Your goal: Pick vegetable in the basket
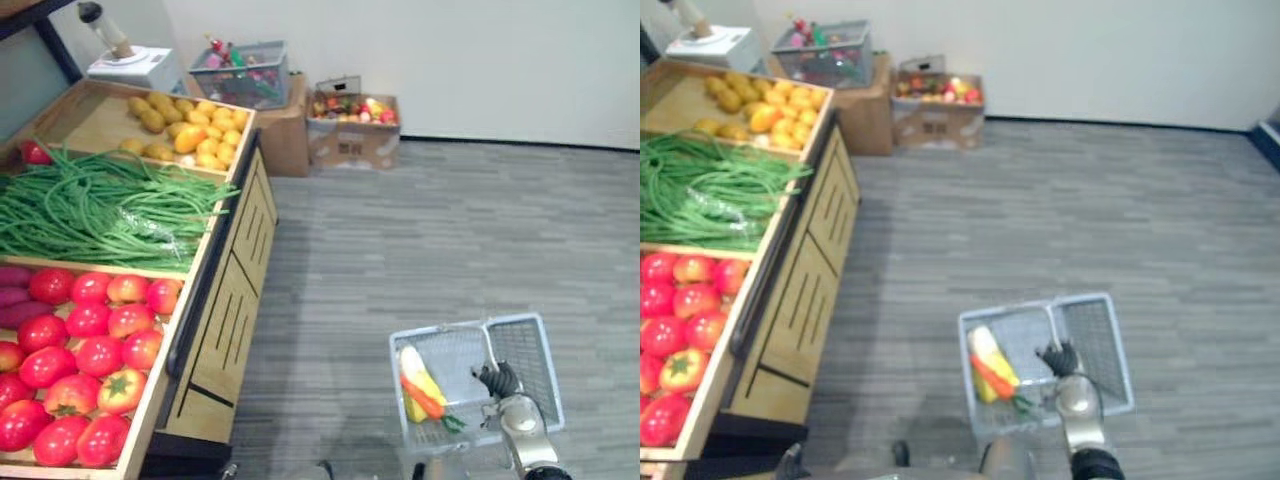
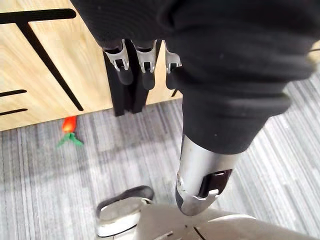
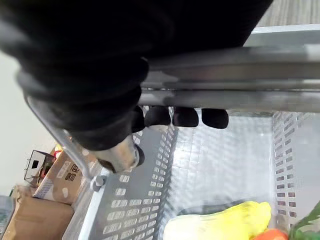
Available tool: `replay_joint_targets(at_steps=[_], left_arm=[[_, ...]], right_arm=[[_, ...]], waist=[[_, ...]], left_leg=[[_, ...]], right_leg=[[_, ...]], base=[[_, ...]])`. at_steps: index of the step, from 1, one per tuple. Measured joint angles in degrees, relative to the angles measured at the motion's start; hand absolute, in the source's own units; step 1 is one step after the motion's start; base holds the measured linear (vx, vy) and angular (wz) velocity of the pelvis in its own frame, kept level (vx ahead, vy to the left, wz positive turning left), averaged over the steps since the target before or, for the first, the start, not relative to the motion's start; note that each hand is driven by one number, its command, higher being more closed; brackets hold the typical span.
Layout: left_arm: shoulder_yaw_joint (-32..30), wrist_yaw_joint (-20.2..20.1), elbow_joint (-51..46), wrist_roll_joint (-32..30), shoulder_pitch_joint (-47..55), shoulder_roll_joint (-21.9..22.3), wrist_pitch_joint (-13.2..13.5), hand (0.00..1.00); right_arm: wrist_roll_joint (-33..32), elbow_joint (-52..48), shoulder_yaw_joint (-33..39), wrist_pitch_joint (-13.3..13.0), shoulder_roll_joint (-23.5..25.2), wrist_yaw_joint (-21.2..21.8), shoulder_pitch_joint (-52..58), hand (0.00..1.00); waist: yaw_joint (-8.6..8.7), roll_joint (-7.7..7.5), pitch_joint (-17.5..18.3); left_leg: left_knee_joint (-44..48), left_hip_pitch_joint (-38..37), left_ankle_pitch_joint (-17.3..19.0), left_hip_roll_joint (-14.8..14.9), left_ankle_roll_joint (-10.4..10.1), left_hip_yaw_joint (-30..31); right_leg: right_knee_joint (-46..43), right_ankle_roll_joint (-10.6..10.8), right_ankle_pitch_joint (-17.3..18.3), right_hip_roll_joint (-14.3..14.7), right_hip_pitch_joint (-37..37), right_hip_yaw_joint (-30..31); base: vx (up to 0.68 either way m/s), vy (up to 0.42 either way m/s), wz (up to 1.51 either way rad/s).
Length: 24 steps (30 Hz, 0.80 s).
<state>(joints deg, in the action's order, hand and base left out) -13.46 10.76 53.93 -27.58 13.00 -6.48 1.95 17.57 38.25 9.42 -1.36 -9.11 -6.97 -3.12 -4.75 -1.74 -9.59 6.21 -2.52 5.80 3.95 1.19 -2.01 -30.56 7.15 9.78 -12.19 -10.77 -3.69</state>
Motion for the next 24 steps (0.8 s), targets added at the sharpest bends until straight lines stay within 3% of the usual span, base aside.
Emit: replay_joint_targets(at_steps=[1, 2, 4, 5, 6, 8, 11, 13, 15, 20, 24], left_arm=[[0.04, 0.09, 0.2, -0.01, -0.15, 0.02, 0.02, 0.0], [0.07, 0.14, 0.73, -0.01, -0.63, -0.14, 0.04, 0.0], [0.02, 0.19, 0.96, 0.0, -0.75, -1.19, 0.05, 0.0], [-0.71, 0.33, 1.8, 0.02, -1.14, -1.54, -0.01, 0.0], [-1.04, 0.29, 3.11, 0.09, -1.45, 0.04, 0.02, 0.0], [-1.24, 0.57, 3.09, 0.36, -1.73, 1.59, -0.01, 0.0], [-2.17, 0.63, 3.08, 0.36, -2.03, 1.39, -0.06, 0.0], [-2.1, 0.67, 3.09, 0.35, -2.05, 1.42, -0.11, 0.0], [-1.91, 0.68, 3.1, 0.36, -1.94, 1.73, -0.19, 0.0], [-1.5, 1.53, 3.11, 0.45, -1.63, 2.21, -0.43, 0.0], [-1.51, 1.76, 3.11, 2.78, -1.57, 2.55, -0.4, 0.0]], right_arm=[[0.0, 0.04, 0.17, 0.0, 0.0, 0.0, -0.16, 1.0], [0.0, 0.12, 0.87, 0.0, 0.06, 0.0, -0.17, 1.0], [-0.01, 0.6, 1.29, 0.23, 0.75, -0.02, 0.47, 1.0], [-0.02, 1.0, 1.33, 0.54, 1.04, -0.02, 0.65, 1.0], [-0.04, 0.9, 1.42, 0.7, 0.63, -0.04, 0.75, 1.0], [-0.17, 0.91, 1.43, 0.81, 0.12, -0.06, 1.04, 1.0], [-0.25, 0.72, 1.61, 0.84, -0.4, -0.11, 1.42, 1.0], [-0.24, 0.23, 1.72, 0.65, -1.11, -0.13, 1.94, 1.0], [-0.23, 0.12, 2.16, 0.58, -1.34, -0.17, 2.33, 1.0], [-0.22, -0.43, 2.77, 0.6, -1.32, -0.16, 5.15, 1.0], [-0.23, -0.57, 5.42, 0.59, -0.96, -0.14, 8.47, 1.0]], waist=[[0.03, -0.08, 0.05], [0.0, -0.29, 0.16], [-0.02, -2.77, 0.63], [-0.17, -2.84, 0.78], [0.0, -0.66, 1.41], [0.06, 1.85, 1.88], [0.37, 2.13, 2.03], [0.5, 2.06, 1.95], [0.63, 2.25, 1.92], [1.57, 3.91, 2.71], [2.07, 3.4, 2.9]], left_leg=[[0.04, 0.31, 0.34, 0.29, -0.97, 0.86], [0.06, 0.92, 1.27, 0.84, -3.19, 2.49], [0.11, 1.74, 1.91, 0.47, -6.42, 4.79], [0.25, 2.16, 2.12, 1.91, -8.61, 6.65], [0.11, 3.72, 1.39, 5.4, -10.57, 8.02], [-0.5, 4.66, -0.69, 8.96, -12.74, 9.24], [-0.54, 6.35, -5.81, 10.15, -12.13, 8.04], [-0.12, 7.26, -7.21, 10.52, -10.63, 4.05], [-0.01, 7.25, -7.37, 10.7, -10.37, 0.27], [-3.63, 6.15, -5.91, 9.25, -10.82, -1.26], [-5.51, 4.46, -5.95, 6.6, -10.25, -2.6]], right_leg=[[3.11, 0.11, -0.12, 0.07, -0.05, 1.92], [8.01, 0.7, -0.7, 0.06, 0.1, 5.28], [11.79, 3.09, -5.6, -1.71, 0.48, 6.54], [13.23, 4.31, -1.22, -1.21, 2.12, 4.34], [14.48, 3.05, -1.43, 1.77, 2.46, 0.79], [14.25, 0.93, -0.79, 5.12, 3.1, -2.64], [12.76, -1.75, 0.89, 5.89, 3.91, -6.92], [12.59, -2.44, 1.28, 5.8, 4.03, -8.78], [12.48, -2.71, 1.52, 5.75, 4.2, -9.3], [14.39, -0.56, 0.56, 4.99, 4.23, -8.87], [20.73, 1.15, -3.14, 3.05, 7.54, -8.31]], base=[[0.14, -0.286, 0.58], [0.12, -0.369, 0.71], [0.12, -0.499, 0.75], [0.04, -0.546, 0.68], [0.02, -0.533, 0.66], [-0.01, -0.42, 0.67], [-0.04, -0.297, 0.67], [-0.06, -0.157, 0.48], [-0.08, -0.09, 0.26], [-0.03, 0.078, 0.02], [0.06, 0.153, -0.04]])
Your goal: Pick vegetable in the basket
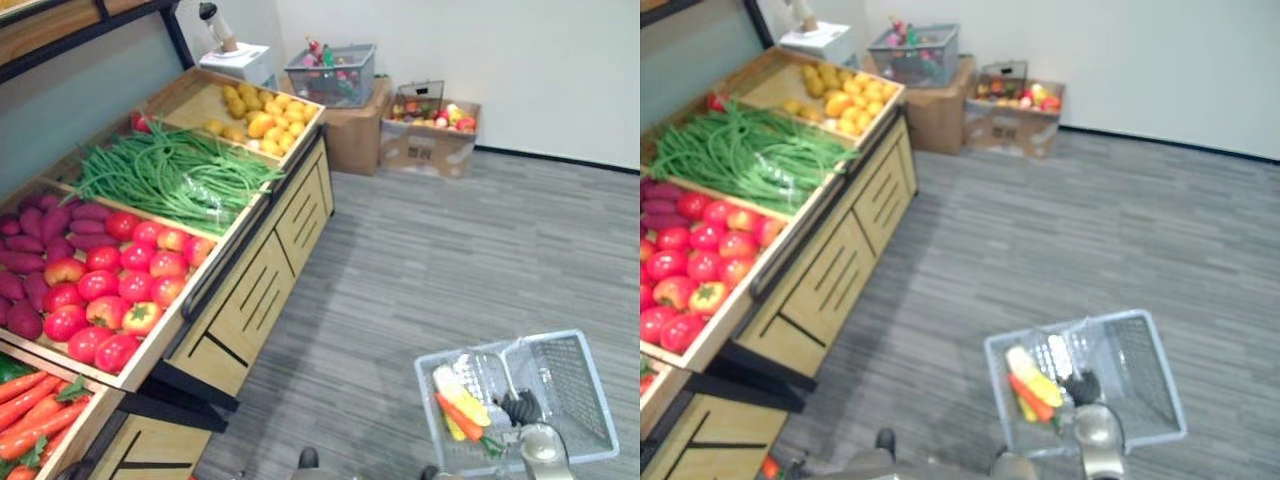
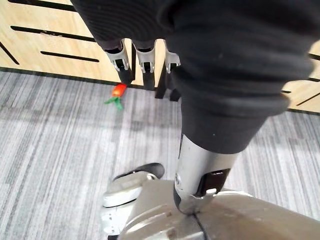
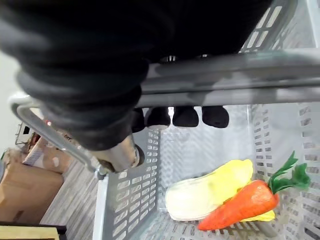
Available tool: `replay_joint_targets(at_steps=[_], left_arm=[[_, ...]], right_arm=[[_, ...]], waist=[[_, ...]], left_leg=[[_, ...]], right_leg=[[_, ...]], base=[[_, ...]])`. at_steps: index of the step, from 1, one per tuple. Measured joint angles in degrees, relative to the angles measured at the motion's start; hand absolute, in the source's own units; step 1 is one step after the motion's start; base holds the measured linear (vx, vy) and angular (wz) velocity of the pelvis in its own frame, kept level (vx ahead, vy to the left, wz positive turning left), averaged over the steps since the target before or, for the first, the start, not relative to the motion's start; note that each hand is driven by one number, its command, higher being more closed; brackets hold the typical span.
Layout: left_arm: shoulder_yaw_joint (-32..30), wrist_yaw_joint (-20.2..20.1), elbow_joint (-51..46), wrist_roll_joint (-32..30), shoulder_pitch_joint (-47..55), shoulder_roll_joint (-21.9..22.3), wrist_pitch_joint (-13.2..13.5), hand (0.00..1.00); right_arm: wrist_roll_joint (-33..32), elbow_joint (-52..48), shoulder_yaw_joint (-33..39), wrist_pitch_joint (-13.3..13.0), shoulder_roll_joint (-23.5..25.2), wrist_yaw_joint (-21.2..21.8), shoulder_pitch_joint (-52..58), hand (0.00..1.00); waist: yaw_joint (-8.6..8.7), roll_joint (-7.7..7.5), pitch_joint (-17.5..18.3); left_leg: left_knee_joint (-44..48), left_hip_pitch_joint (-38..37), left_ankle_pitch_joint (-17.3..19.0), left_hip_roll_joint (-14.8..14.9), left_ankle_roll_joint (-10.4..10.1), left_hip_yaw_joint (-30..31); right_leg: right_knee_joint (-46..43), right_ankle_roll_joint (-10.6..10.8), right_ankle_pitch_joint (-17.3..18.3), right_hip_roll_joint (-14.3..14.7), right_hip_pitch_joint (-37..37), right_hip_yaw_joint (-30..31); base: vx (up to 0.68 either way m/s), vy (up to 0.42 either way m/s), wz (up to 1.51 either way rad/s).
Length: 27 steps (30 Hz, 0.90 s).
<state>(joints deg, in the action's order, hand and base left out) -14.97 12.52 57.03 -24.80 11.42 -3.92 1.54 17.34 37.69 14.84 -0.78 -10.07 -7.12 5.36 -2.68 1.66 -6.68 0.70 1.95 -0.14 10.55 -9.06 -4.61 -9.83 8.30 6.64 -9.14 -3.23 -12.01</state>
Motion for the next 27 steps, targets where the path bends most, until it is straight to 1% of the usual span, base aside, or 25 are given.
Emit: replay_joint_targets(at_steps=[1, 3, 8, 10, 14, 16, 19, 20, 21, 24, 25, 26, 27], left_arm=[[-0.01, -0.21, 0.0, 1.57, 0.06, -0.07, 0.38, 0.0], [-0.05, -0.47, -0.01, 3.96, 0.04, -0.12, 0.83, 0.0], [-0.07, -1.71, -0.06, 8.53, -0.39, -0.29, 1.83, 0.0], [-0.05, -1.78, -0.1, 8.73, -0.51, -0.29, 2.43, 0.0], [-0.07, -3.32, -0.04, 8.77, -0.41, -0.42, 3.06, 0.0], [-0.08, -4.34, 0.06, 8.77, -0.5, -0.73, 3.35, 0.0], [-1.06, -4.81, 0.74, 8.64, -0.24, -0.78, 3.31, 0.0], [-1.21, -4.91, 1.59, 8.55, -0.43, -0.8, 3.29, 0.0], [-1.21, -4.94, 2.37, 8.36, -0.42, -0.75, 3.29, 0.0], [-1.29, -4.97, 3.55, 8.38, -0.46, -0.7, 3.3, 0.0], [-1.29, -4.96, 3.92, 8.4, -0.51, -0.62, 3.31, 0.0], [-1.32, -4.96, 4.13, 8.48, -0.53, -0.57, 3.31, 0.0], [-1.59, -4.95, 4.59, 8.52, -0.66, -0.35, 3.3, 0.0]], right_arm=[[-0.26, 0.02, 1.22, 0.0, 0.11, -0.04, 0.59, 1.0], [-0.62, 1.06, 3.52, -0.05, 0.45, -0.13, 0.86, 1.0], [-2.95, 4.51, 6.21, -0.07, 2.29, -0.3, 1.18, 1.0], [-4.22, 6.33, 6.96, -0.11, 2.63, -0.29, 1.15, 1.0], [-6.34, 9.08, 9.01, -0.41, 3.28, -0.33, 1.22, 1.0], [-7.25, 12.42, 10.73, -1.09, 3.52, -0.21, 1.47, 1.0], [-9.41, 16.07, 13.54, -1.33, 3.98, -0.04, 1.54, 1.0], [-10.56, 17.63, 14.55, -1.46, 4.14, -0.02, 1.55, 1.0], [-11.57, 19.21, 15.0, -2.0, 4.29, 0.04, 1.62, 1.0], [-13.27, 22.03, 16.45, -2.44, 4.88, 0.1, 1.64, 1.0], [-13.5, 22.73, 16.88, -2.47, 4.97, 0.13, 1.61, 1.0], [-13.52, 23.04, 17.12, -2.48, 5.02, 0.13, 1.62, 1.0], [-13.53, 24.12, 17.99, -2.38, 5.18, 0.17, 1.61, 1.0]], waist=[[0.37, -0.03, 0.08], [0.49, 0.01, 0.28], [0.93, -0.17, 0.54], [0.9, -0.23, 0.55], [1.03, -0.49, 0.76], [1.26, -0.97, 1.09], [1.08, -1.67, 1.92], [1.12, -1.37, 2.46], [1.24, -1.74, 2.67], [1.28, -1.87, 3.18], [1.29, -1.39, 3.5], [1.34, -1.58, 3.4], [1.38, -1.39, 3.52]], left_leg=[[-0.55, -0.61, -0.05, -0.89, 0.24, -0.33], [-0.68, -1.49, 0.26, -1.79, 0.7, -1.3], [-2.64, -3.48, 0.32, -2.25, 0.78, -3.16], [-3.01, -3.9, 0.32, -2.19, 0.78, -4.24], [-4.35, -5.64, 0.32, -2.1, 0.77, -6.0], [-4.56, -6.73, 0.45, -2.09, 0.81, -6.48], [-4.53, -7.41, 0.87, -1.99, 0.83, -7.35], [-4.55, -7.6, 0.94, -2.02, 0.84, -7.46], [-4.6, -7.8, 1.01, -2.03, 0.83, -7.68], [-4.61, -8.42, 1.3, -1.98, 0.78, -8.48], [-4.62, -8.68, 1.43, -2.0, 0.75, -8.74], [-4.67, -8.83, 1.49, -2.0, 0.75, -8.76], [-4.73, -9.25, 1.65, -2.0, 0.74, -8.84]], right_leg=[[1.43, 0.36, -0.78, -0.67, 0.85, 0.13], [2.8, 0.99, -1.74, -1.37, 1.81, 1.12], [4.36, 1.31, -2.43, -1.5, 2.62, 2.45], [4.91, 1.34, -2.83, -1.35, 2.58, 3.12], [5.81, 1.31, -3.34, -0.95, 2.79, 4.89], [6.05, 1.32, -3.34, -0.87, 3.52, 5.29], [6.62, 1.36, -3.37, -0.74, 3.78, 5.94], [6.89, 1.4, -3.39, -0.74, 3.92, 6.13], [7.02, 1.4, -3.39, -0.74, 3.96, 6.32], [7.72, 1.42, -3.4, -0.68, 4.53, 6.46], [7.78, 1.43, -3.42, -0.67, 4.65, 6.67], [7.78, 1.43, -3.42, -0.67, 4.76, 6.75], [7.88, 1.44, -3.42, -0.62, 5.11, 6.94]], base=[[0.07, 0.11, -0.04], [0.1, 0.109, -0.17], [0.1, 0.037, -0.18], [0.06, 0.013, -0.21], [0.02, 0.016, -0.25], [0.0, 0.015, -0.11], [-0.01, 0.012, -0.12], [0.0, 0.009, -0.09], [0.0, 0.009, -0.1], [0.0, 0.014, -0.09], [0.01, 0.011, -0.08], [0.03, 0.01, -0.11], [0.03, 0.004, -0.05]])
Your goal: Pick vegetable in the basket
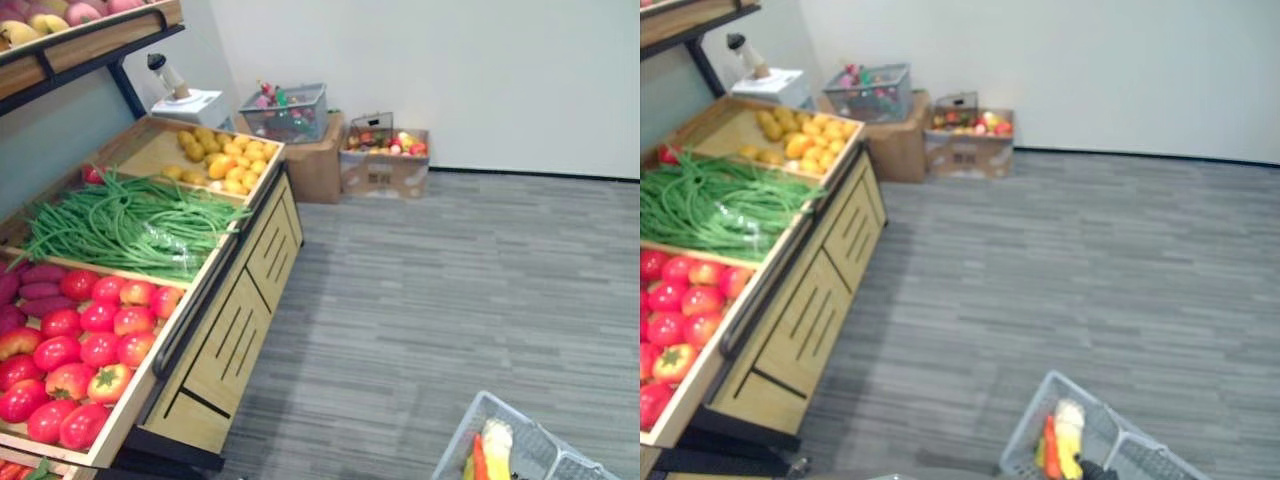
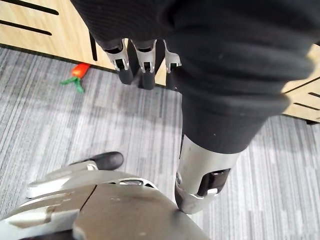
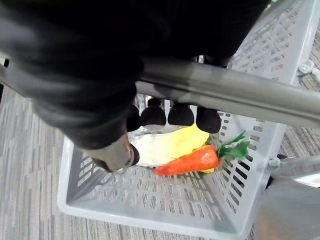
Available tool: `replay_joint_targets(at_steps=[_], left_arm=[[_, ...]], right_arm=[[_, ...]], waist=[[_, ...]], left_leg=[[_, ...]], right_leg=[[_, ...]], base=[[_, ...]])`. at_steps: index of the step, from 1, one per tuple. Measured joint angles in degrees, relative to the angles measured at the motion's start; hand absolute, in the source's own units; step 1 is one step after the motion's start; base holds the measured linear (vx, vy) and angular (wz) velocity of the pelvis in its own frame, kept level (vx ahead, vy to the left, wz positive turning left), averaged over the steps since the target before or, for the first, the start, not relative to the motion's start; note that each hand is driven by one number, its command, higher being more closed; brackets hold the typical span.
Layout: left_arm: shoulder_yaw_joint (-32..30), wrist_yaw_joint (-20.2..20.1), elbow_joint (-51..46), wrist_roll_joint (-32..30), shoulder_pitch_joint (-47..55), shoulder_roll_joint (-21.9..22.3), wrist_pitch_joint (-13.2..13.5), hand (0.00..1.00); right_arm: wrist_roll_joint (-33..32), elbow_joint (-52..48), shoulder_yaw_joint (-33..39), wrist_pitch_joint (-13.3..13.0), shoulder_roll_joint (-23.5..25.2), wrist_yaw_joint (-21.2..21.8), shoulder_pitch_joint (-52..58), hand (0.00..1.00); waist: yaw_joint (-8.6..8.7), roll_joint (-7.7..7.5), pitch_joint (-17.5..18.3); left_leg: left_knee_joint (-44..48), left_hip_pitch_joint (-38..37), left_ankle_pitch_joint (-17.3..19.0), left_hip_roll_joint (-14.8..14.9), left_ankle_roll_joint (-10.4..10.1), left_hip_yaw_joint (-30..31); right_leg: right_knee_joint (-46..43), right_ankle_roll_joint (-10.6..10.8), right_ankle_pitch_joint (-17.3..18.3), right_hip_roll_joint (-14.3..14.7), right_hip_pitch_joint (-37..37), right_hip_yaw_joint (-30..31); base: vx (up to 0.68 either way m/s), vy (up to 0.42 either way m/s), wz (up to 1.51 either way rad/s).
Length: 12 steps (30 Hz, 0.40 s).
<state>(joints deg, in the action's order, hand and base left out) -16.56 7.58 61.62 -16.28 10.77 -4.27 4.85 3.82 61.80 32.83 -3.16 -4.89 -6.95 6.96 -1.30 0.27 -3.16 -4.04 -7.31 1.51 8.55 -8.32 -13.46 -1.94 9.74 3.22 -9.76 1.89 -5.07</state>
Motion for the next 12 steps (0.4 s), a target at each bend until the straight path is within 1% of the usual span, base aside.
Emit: replay_joint_targets(at_steps=[4, 7, 12], left_arm=[[-0.6, 0.03, 0.3, 0.37, -0.63, 1.15, 0.04, 0.0], [-0.28, 0.01, 1.79, 0.4, -1.45, 1.09, 0.02, 0.0], [2.97, 0.1, 2.4, 0.4, -2.03, 0.55, 0.04, 0.0]], right_arm=[[-0.32, 2.27, 0.5, 0.23, 0.83, -0.02, -0.04, 1.0], [-0.36, 2.42, 0.43, 0.44, 1.09, -0.05, -0.16, 1.0], [-0.31, 4.15, -0.07, 0.57, 1.0, -0.09, -0.95, 1.0]], waist=[[0.33, -0.03, 0.01], [0.35, 0.09, 0.05], [0.35, 0.12, 0.05]], left_leg=[[-0.34, -0.12, 0.06, 0.03, -0.05, 0.03], [-0.86, -0.48, 0.06, 0.1, -0.05, -0.18], [-0.91, -1.22, 0.5, 0.23, -0.36, -0.51]], right_leg=[[0.85, 0.14, -0.13, 0.15, 0.49, -0.01], [1.24, 0.01, -0.53, 0.32, 0.63, 0.1], [1.96, 0.03, -0.54, 0.51, 1.51, 0.24]], base=[[0.01, 0.001, 0.0], [0.02, 0.001, -0.03], [0.02, -0.001, -0.03]])
